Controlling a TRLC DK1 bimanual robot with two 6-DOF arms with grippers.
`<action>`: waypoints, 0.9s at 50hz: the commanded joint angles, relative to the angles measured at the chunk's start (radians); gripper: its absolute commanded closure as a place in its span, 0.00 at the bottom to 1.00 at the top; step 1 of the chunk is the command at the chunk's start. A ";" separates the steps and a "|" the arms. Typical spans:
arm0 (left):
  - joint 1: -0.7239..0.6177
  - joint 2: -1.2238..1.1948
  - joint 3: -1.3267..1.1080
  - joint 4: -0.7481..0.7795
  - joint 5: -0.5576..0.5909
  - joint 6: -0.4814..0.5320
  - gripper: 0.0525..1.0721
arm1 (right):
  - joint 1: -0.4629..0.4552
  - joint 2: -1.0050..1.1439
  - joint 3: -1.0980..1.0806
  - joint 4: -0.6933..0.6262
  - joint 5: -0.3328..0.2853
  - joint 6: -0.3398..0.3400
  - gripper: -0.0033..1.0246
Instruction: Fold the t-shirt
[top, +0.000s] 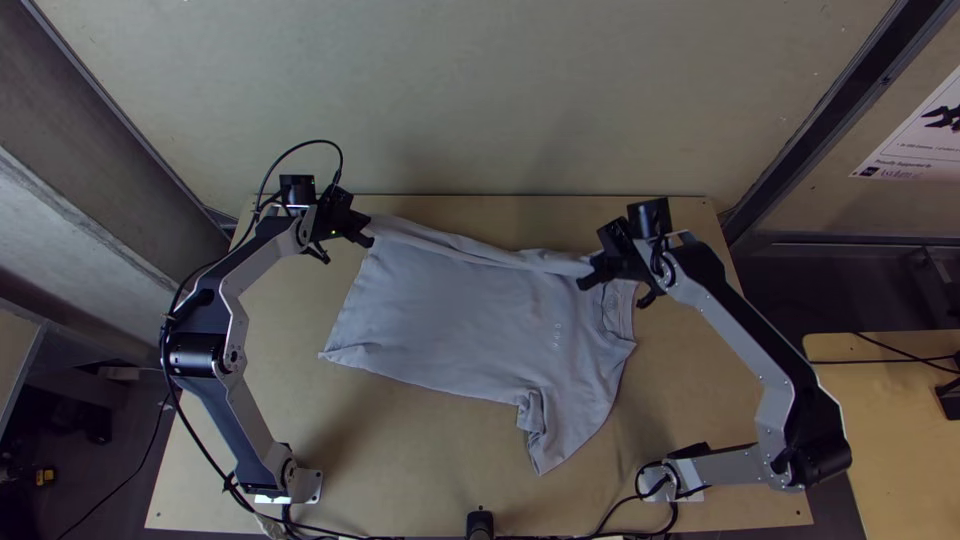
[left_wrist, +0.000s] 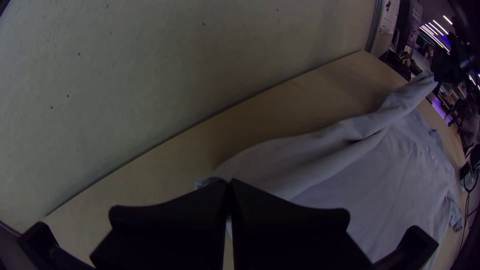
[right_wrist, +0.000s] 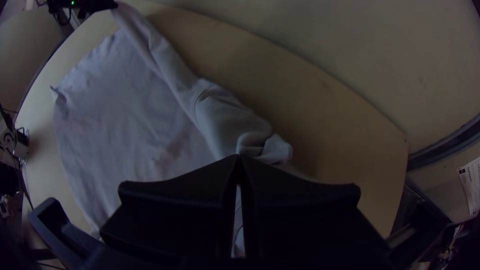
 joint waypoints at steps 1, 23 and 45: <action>0.021 -0.059 -0.040 -0.018 0.017 0.037 0.97 | 0.007 -0.048 -0.077 0.004 -0.010 0.011 0.97; 0.046 -0.110 -0.180 -0.008 0.022 0.089 0.97 | 0.031 -0.079 -0.263 0.005 -0.023 0.003 0.97; 0.044 -0.085 -0.277 0.045 0.021 0.154 0.97 | 0.056 -0.005 -0.450 0.119 -0.023 -0.009 0.97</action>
